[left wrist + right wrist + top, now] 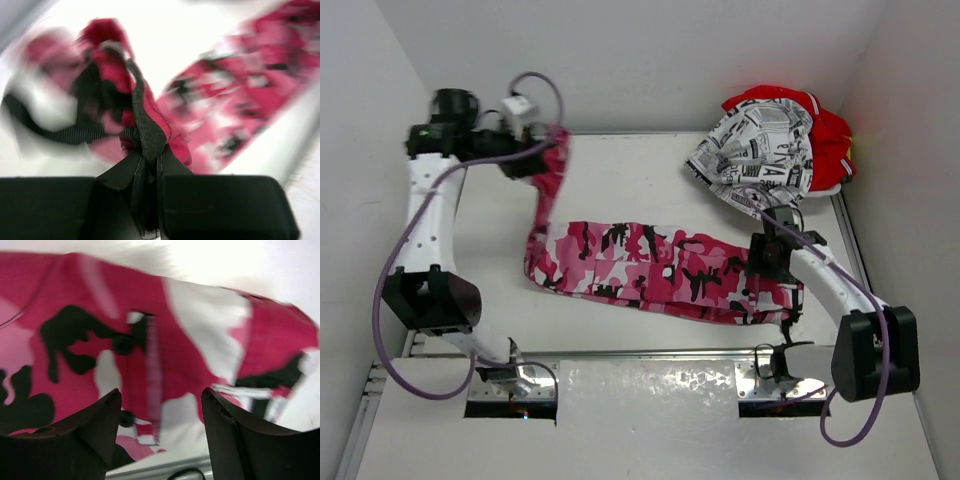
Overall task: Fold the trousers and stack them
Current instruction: Fold the trousers
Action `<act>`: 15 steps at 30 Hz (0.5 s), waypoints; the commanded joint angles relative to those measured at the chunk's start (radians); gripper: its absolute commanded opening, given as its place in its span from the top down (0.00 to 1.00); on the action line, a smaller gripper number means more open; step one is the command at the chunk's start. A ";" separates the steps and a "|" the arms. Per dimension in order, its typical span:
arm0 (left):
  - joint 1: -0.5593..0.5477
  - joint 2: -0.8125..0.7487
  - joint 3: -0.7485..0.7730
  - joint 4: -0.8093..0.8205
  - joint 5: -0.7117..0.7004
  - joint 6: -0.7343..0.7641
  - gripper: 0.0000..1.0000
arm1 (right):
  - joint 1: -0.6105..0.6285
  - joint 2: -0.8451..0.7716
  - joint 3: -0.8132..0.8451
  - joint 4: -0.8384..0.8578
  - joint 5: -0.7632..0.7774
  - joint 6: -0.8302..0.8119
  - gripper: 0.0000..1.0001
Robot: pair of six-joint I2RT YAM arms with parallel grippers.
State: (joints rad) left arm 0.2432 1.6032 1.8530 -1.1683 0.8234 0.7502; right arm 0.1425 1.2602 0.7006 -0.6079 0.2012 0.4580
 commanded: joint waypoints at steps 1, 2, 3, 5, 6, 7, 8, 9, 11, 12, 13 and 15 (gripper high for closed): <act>-0.172 -0.071 -0.061 0.069 0.100 -0.141 1.00 | -0.076 -0.039 0.065 -0.107 0.106 0.074 0.37; -0.247 -0.078 -0.124 0.096 0.095 -0.169 1.00 | -0.099 -0.060 0.057 -0.110 0.090 0.076 0.35; -0.293 -0.095 -0.158 0.152 0.089 -0.219 1.00 | -0.145 -0.097 0.053 -0.113 0.081 0.077 0.34; -0.376 -0.114 -0.260 0.211 0.071 -0.270 1.00 | -0.204 -0.120 0.040 -0.125 0.070 0.070 0.33; -0.398 -0.130 -0.296 0.267 0.068 -0.317 1.00 | -0.228 -0.127 0.039 -0.131 0.078 0.056 0.33; -0.415 -0.137 -0.323 0.288 0.062 -0.334 1.00 | -0.236 -0.128 0.033 -0.142 0.083 0.050 0.32; -0.453 -0.140 -0.369 0.301 0.053 -0.347 1.00 | -0.247 -0.125 0.016 -0.144 0.084 0.045 0.32; -0.467 -0.146 -0.392 0.333 0.043 -0.377 1.00 | -0.260 -0.124 0.005 -0.136 0.076 0.044 0.31; -0.508 -0.153 -0.443 0.361 0.023 -0.400 1.00 | -0.271 -0.116 -0.035 -0.116 0.070 0.042 0.30; -0.536 -0.160 -0.472 0.393 0.010 -0.423 1.00 | -0.287 -0.108 -0.061 -0.083 0.060 0.042 0.29; -0.536 -0.161 -0.488 0.412 0.000 -0.433 1.00 | -0.293 -0.102 -0.075 -0.058 0.044 0.038 0.28; -0.579 -0.164 -0.515 0.482 -0.018 -0.474 1.00 | -0.307 -0.090 -0.101 0.032 -0.058 0.005 0.27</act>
State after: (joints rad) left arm -0.2947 1.4998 1.3495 -0.8524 0.8135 0.3717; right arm -0.1463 1.1545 0.6277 -0.6807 0.2359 0.4923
